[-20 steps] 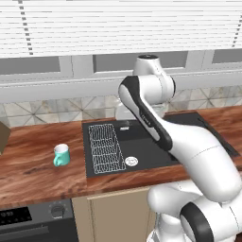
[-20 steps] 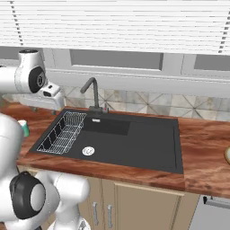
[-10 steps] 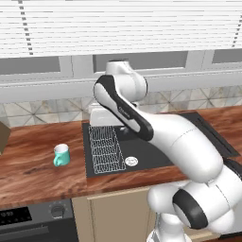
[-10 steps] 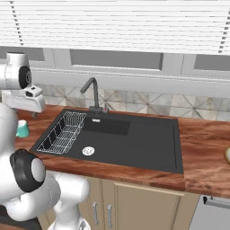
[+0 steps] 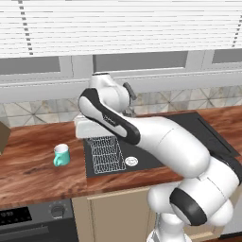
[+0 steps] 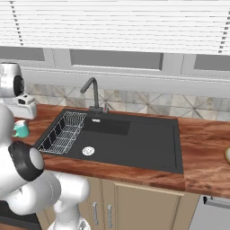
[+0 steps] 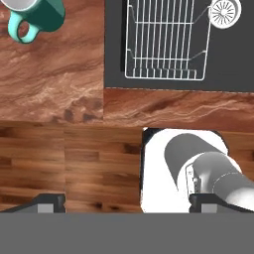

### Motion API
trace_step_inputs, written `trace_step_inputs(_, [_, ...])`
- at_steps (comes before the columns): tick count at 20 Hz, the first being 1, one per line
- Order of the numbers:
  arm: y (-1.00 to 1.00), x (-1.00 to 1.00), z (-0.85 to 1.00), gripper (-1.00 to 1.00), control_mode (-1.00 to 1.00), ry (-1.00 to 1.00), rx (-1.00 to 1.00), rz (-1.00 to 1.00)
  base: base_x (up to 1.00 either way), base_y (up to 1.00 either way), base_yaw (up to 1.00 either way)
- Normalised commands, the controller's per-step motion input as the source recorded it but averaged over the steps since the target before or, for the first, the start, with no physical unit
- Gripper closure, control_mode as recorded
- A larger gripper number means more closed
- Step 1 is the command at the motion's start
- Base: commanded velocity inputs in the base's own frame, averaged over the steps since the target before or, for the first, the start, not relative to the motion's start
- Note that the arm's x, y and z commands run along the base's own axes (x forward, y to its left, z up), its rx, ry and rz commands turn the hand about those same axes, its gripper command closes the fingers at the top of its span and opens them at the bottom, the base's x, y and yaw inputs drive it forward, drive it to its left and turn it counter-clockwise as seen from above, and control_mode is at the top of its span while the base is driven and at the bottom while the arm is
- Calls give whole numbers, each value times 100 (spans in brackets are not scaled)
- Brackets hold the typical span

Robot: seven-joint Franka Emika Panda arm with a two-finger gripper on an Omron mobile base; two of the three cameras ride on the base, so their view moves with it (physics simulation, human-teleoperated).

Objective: Pick the mug and place it in the sink. Pick the bowl and place it in the open cabinet and then close the cabinet.

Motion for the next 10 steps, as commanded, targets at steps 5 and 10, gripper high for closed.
trace_step_inputs(5, [44, 0, -26, -100, -100, 0, 0, 4, 0, 0, 0])
trace_step_inputs(10, [54, 0, -18, -100, -100, 0, 0, 0, 0, 0, 0])
